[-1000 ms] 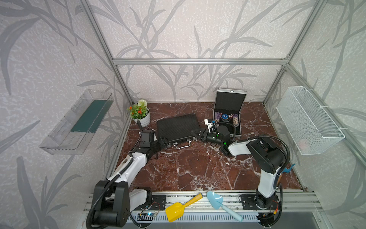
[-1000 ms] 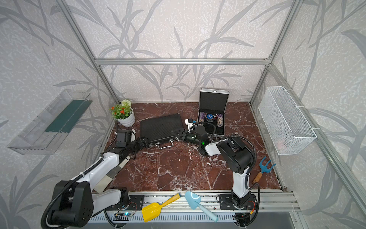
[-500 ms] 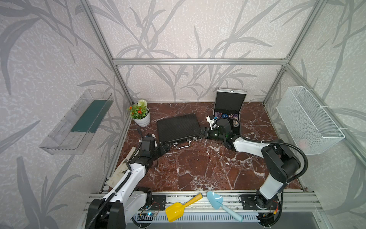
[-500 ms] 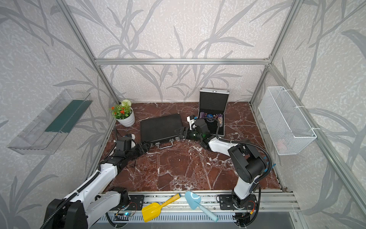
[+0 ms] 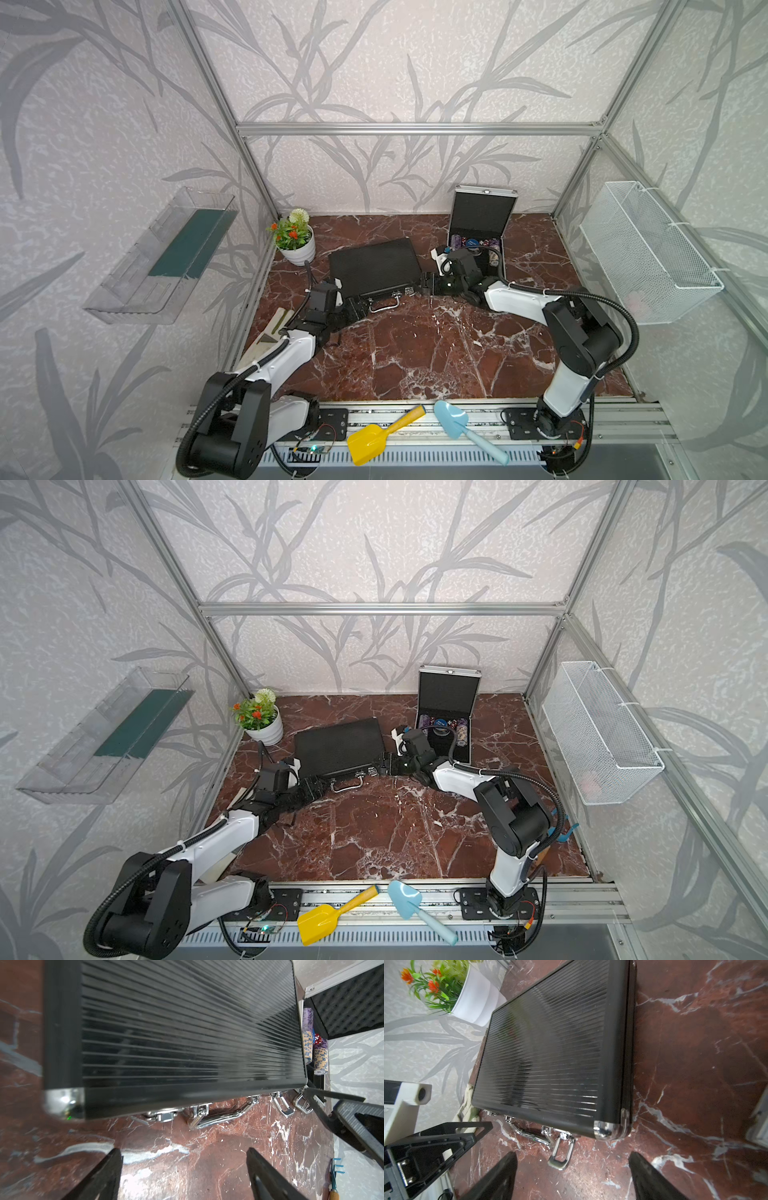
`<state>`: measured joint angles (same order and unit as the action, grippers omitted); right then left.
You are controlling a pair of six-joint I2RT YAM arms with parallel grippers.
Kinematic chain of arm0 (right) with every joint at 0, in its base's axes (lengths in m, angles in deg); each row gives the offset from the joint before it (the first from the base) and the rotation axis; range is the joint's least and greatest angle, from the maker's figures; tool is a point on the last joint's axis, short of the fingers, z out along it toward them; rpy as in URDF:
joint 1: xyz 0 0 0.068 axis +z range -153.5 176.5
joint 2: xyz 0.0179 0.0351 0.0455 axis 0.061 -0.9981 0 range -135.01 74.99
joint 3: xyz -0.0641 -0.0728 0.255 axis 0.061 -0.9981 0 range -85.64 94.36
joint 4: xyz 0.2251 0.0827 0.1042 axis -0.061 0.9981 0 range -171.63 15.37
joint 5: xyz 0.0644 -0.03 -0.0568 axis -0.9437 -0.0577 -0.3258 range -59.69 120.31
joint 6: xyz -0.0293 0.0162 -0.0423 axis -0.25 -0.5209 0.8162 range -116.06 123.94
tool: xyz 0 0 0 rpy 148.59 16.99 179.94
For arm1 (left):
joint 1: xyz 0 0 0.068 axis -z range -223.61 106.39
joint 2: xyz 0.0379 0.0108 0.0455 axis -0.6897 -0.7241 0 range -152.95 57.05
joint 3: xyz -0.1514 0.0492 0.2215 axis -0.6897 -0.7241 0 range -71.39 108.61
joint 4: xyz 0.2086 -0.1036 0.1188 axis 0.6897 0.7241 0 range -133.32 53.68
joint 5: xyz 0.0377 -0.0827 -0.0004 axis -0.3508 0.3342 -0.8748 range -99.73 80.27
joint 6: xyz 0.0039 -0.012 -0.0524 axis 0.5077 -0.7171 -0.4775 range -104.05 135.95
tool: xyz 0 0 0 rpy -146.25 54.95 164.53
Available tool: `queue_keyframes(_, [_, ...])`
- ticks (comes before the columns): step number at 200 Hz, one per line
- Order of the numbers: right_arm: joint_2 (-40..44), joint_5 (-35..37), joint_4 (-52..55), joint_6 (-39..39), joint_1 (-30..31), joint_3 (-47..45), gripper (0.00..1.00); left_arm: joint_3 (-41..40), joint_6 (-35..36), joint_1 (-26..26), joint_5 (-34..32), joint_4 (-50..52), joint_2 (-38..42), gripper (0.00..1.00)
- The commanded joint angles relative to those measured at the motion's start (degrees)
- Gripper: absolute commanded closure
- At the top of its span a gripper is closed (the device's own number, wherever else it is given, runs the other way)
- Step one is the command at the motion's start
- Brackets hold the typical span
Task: Open the poker set cases
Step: Open the fastener on the poker set case.
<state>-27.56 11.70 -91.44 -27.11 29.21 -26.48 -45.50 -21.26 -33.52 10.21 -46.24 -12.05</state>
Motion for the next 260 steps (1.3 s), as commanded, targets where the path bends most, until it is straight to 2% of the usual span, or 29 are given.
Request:
queue_keyframes(1, [-1.06, 1.38, 3.56, 3.43, -0.04, 3.13, 0.15, 1.37, 2.30, -2.00, 4.35, -4.71, -2.59, 0.19])
queue_keyframes(62, [-2.31, 0.77, 3.91, 4.10, -0.08, 4.87, 0.15, -0.62, 4.23, -4.16, 10.09, -13.67, -6.92, 0.22])
queue_keyframes(95, [-3.67, 1.80, 4.45, 5.45, -0.07, 6.59, 0.14, -1.55, 4.16, -5.80, 14.06, -18.71, -10.14, 0.27])
queue_keyframes(118, [-4.23, 1.28, 5.23, 5.67, -0.05, 7.99, 0.14, -2.09, 4.76, -6.00, 14.33, -19.48, -11.40, 0.29])
queue_keyframes(192, [-5.83, 0.77, 6.31, 5.23, -0.06, 8.70, 0.14, -4.05, 4.78, -6.18, 17.18, -23.61, -9.81, 0.47])
queue_keyframes(260, [-6.60, 0.68, 7.52, 5.38, -0.05, 9.31, 0.14, -4.83, 4.80, -6.20, 18.11, -20.35, -4.09, 0.47])
